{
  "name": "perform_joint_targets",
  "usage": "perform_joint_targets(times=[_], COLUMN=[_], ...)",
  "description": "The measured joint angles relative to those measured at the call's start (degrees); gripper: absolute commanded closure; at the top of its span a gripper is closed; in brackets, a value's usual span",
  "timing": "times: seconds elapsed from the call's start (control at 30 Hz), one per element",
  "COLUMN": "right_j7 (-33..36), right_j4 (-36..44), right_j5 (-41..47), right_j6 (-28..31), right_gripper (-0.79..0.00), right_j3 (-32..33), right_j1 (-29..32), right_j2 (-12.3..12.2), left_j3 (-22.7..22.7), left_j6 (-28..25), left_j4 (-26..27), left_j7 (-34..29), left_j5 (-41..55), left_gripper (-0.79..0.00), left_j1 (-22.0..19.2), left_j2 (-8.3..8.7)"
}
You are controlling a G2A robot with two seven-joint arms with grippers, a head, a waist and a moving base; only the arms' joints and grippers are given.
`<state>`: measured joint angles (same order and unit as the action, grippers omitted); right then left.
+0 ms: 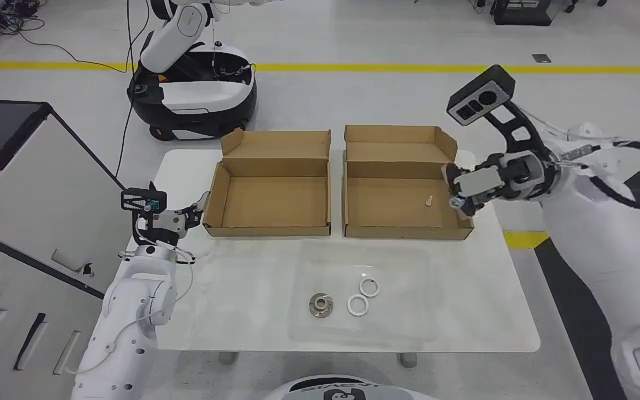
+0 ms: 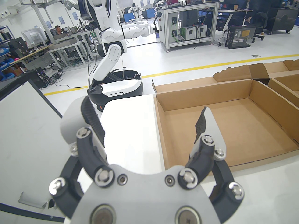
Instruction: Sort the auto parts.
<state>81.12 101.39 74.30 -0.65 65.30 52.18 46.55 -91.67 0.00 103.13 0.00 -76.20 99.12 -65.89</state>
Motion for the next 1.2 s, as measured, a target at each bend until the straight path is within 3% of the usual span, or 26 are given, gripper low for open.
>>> perform_joint_targets(times=[0.43,0.83,1.07,1.2], right_j7=[1.0,0.7,-6.0,-6.2], right_j4=[0.5,0.5,1.8,2.9], right_j5=[9.2,8.9,2.3,0.7], right_j6=[0.4,0.5,-1.6,-2.6], right_gripper=[0.000,0.000,0.000,0.000], right_j3=[-9.2,-9.2,-6.3,-5.1], right_j1=[-6.3,-6.2,-2.9,-1.4], right_j2=[4.7,4.8,4.3,4.4], left_j3=[0.0,0.0,0.0,0.0], left_j6=[0.0,0.0,0.0,0.0], left_j4=[0.0,0.0,0.0,0.0], left_j7=[0.0,0.0,0.0,0.0], left_j5=[0.0,0.0,0.0,0.0], left_gripper=[-0.785,-0.785,-0.785,-0.785], left_j1=[0.0,0.0,0.0,0.0], left_j2=[0.00,0.00,0.00,0.00])
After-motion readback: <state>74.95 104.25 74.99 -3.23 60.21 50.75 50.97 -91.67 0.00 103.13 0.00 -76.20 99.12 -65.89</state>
